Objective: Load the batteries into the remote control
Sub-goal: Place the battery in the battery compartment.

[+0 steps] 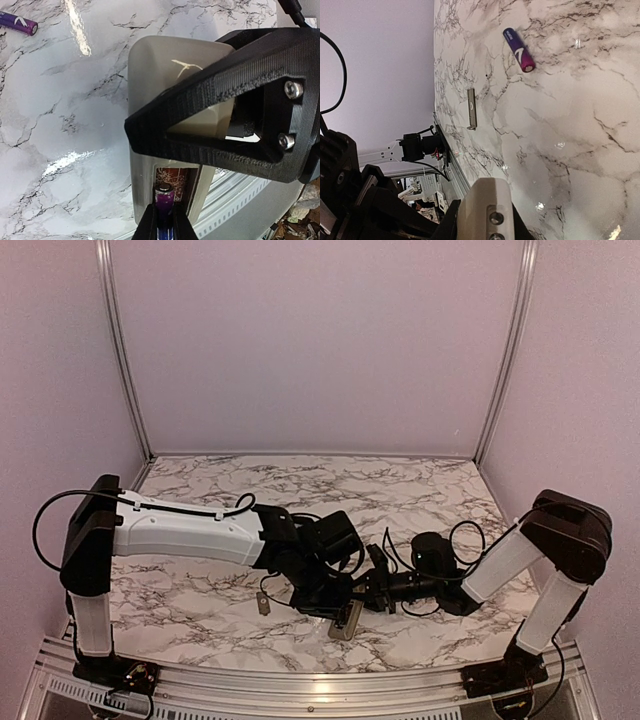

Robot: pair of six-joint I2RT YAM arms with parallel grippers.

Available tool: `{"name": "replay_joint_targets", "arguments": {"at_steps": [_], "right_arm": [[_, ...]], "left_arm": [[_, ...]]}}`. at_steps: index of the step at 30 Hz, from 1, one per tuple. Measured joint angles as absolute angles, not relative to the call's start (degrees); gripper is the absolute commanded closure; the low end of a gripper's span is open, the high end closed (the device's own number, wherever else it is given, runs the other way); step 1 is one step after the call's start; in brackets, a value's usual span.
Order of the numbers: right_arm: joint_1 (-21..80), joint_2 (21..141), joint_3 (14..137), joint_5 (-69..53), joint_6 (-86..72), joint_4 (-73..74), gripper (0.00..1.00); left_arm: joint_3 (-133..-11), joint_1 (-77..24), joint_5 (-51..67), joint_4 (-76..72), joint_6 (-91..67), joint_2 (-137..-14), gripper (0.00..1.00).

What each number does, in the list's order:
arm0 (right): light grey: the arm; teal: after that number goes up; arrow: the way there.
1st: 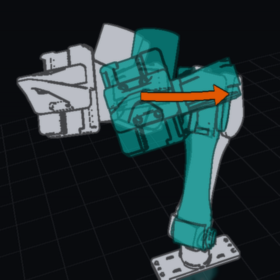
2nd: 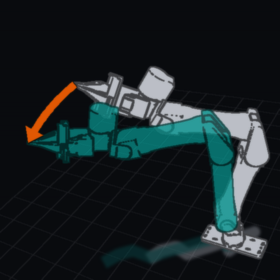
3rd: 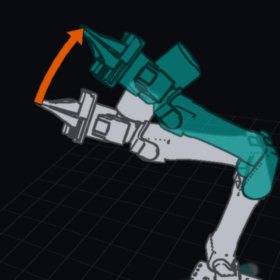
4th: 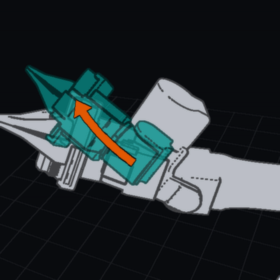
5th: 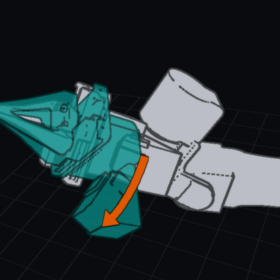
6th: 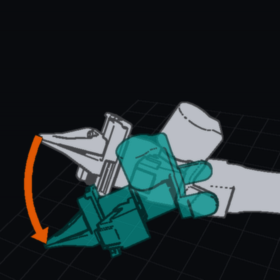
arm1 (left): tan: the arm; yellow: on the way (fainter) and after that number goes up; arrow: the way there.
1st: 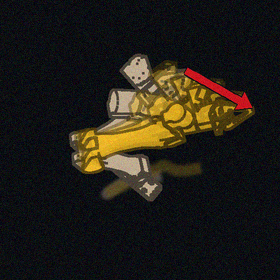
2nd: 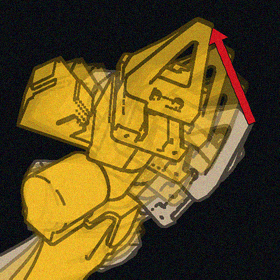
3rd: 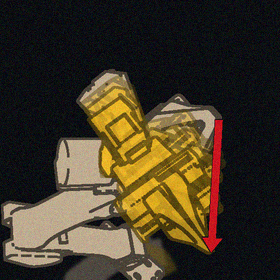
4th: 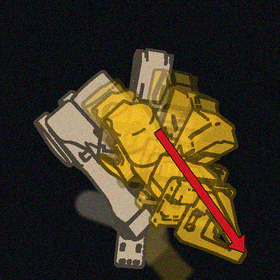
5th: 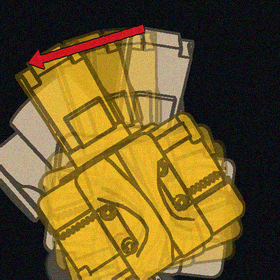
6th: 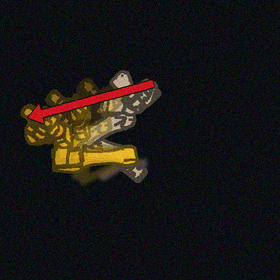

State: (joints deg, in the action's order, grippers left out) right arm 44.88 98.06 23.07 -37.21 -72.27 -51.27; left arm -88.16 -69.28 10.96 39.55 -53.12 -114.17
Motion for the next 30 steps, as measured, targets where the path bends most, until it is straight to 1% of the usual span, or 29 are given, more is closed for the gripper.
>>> {"name": "replay_joint_targets", "arguments": {"at_steps": [11, 20, 24, 27, 30], "right_arm": [[45.1, 98.2, 23.1, -36.8, -72.6, -51.5, 1.00], [45.3, 99.2, 23.1, -36.9, -73.2, -52.7, 1.00], [45.3, 99.2, 23.1, -36.9, -73.3, -52.8, 1.00], [45.3, 99.3, 23.1, -36.8, -73.3, -53.1, 1.00], [45.3, 99.3, 23.1, -37.3, -73.7, -54.2, 1.00]], "left_arm": [[-89.7, -69.3, 10.0, 41.4, -52.3, -115.0, 0.83], [-89.9, -69.3, 10.0, 41.9, -52.2, -115.2, 0.82], [-90.0, -69.3, 10.0, 41.8, -52.1, -115.2, 0.73], [-90.1, -69.4, 9.8, 41.4, -51.7, -115.0, 0.63], [-89.6, -69.5, 8.8, 40.6, -51.3, -113.8, 0.59]]}}
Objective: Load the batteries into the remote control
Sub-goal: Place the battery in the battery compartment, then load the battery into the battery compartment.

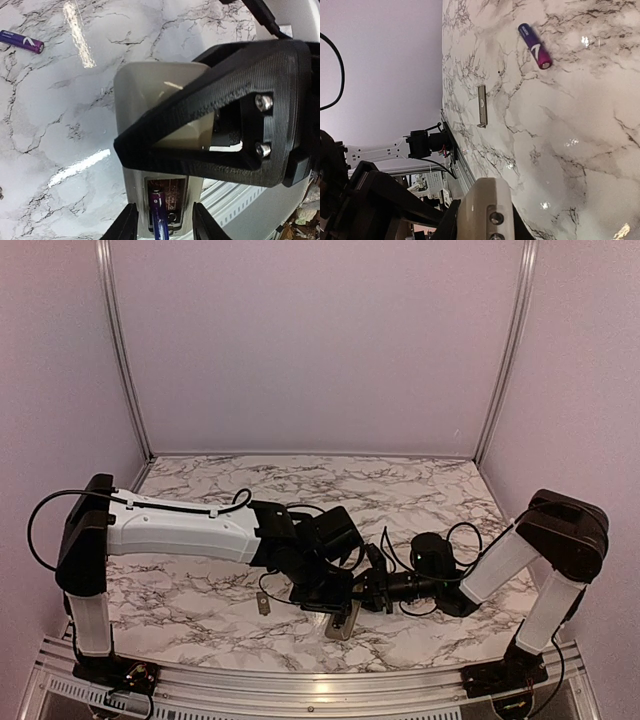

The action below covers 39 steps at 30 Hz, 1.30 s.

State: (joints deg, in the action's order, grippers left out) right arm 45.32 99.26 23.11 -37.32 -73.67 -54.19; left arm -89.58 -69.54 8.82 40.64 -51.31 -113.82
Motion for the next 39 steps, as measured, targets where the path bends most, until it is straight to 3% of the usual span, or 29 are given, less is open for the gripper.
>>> {"name": "replay_joint_targets", "arguments": {"at_steps": [4, 10, 12, 14, 16, 20, 27, 39], "right_arm": [[45.5, 99.3, 23.1, -38.6, -73.9, -55.5, 1.00], [45.6, 99.2, 23.1, -40.0, -73.9, -55.8, 1.00], [45.6, 99.1, 23.1, -40.6, -73.9, -55.8, 1.00], [45.6, 98.9, 23.1, -41.3, -73.9, -56.1, 1.00], [45.6, 98.7, 23.1, -42.0, -73.9, -56.5, 1.00], [45.6, 97.6, 23.1, -43.4, -73.8, -57.2, 1.00], [45.6, 95.4, 23.2, -45.0, -73.5, -57.2, 1.00], [45.8, 95.2, 23.6, -46.1, -73.5, -56.9, 1.00]], "left_arm": [[-88.4, -68.9, 6.6, 39.2, -50.4, -111.7, 0.58], [-81.3, -67.6, 3.0, 32.9, -47.2, -104.0, 0.48], [-76.0, -67.4, 0.1, 27.9, -44.1, -98.9, 0.37], [-68.6, -67.3, -2.8, 21.9, -39.6, -91.8, 0.19], [-62.4, -67.3, -4.3, 17.4, -34.5, -84.9, 0.15], [-55.9, -67.3, -2.3, 9.6, -22.4, -76.8, 0.25], [-51.0, -69.5, 5.3, 2.3, -6.9, -76.9, 0.51], [-50.5, -76.1, 8.5, -1.3, 10.6, -83.8, 0.65]]}}
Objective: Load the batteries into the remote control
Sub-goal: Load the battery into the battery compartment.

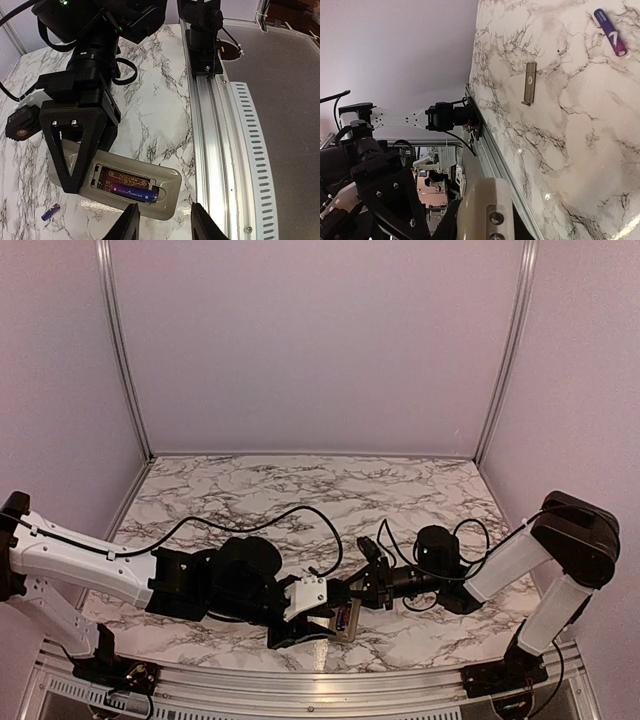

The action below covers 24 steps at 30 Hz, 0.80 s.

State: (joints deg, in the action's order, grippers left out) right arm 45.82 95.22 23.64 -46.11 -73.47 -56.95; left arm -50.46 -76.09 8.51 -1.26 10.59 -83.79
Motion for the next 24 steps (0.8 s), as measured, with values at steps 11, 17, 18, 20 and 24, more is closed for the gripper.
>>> {"name": "replay_joint_targets", "arguments": {"at_steps": [11, 17, 18, 20, 24], "right_arm": [[46.7, 95.2, 24.0, -46.5, -73.5, -57.0, 1.00], [46.8, 95.2, 24.2, -47.0, -73.6, -57.0, 1.00], [46.8, 95.2, 24.2, -47.1, -73.6, -57.0, 1.00], [46.8, 95.2, 24.2, -47.1, -73.7, -57.1, 1.00], [47.2, 95.3, 24.2, -47.1, -73.8, -57.3, 1.00]], "left_arm": [[-51.8, -77.4, 7.4, -1.5, 17.0, -87.0, 0.68], [-52.3, -77.9, 6.3, -1.6, 18.4, -87.7, 0.68], [-52.5, -77.9, 6.1, -1.7, 18.5, -87.9, 0.68], [-52.6, -78.0, 5.8, -1.8, 18.7, -88.1, 0.68], [-52.8, -78.0, 5.0, -1.9, 19.3, -88.7, 0.70]]}}
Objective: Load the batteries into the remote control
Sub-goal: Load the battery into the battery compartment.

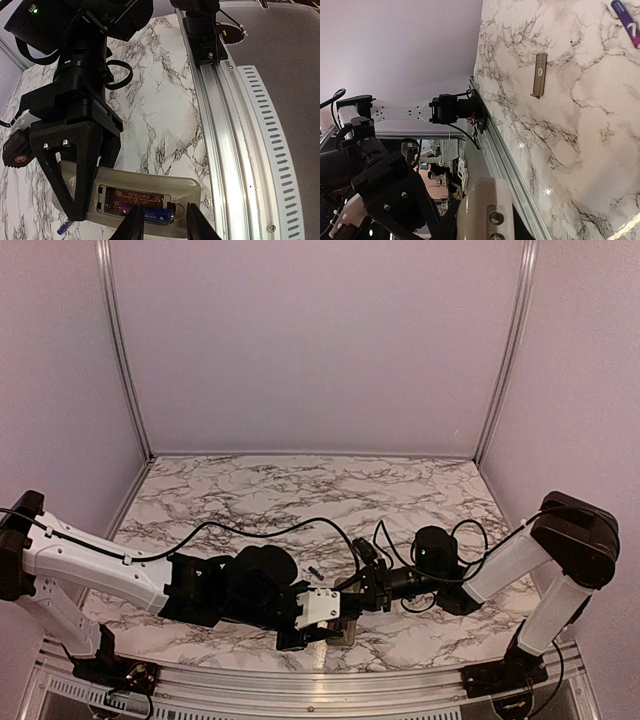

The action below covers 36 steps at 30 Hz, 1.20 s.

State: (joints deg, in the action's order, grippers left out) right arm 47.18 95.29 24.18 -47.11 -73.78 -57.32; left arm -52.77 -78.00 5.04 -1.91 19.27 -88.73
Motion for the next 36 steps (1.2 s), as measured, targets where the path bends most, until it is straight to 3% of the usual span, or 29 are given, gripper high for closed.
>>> {"name": "replay_joint_targets", "arguments": {"at_steps": [11, 36], "right_arm": [[47.4, 95.4, 24.2, -47.1, -74.0, -58.3, 1.00], [47.4, 95.8, 24.2, -47.3, -74.4, -59.1, 1.00]], "left_arm": [[-54.6, -78.0, 3.3, -1.8, 20.2, -90.2, 0.78], [-54.6, -78.0, 3.2, -1.9, 19.4, -89.7, 0.73]]}}
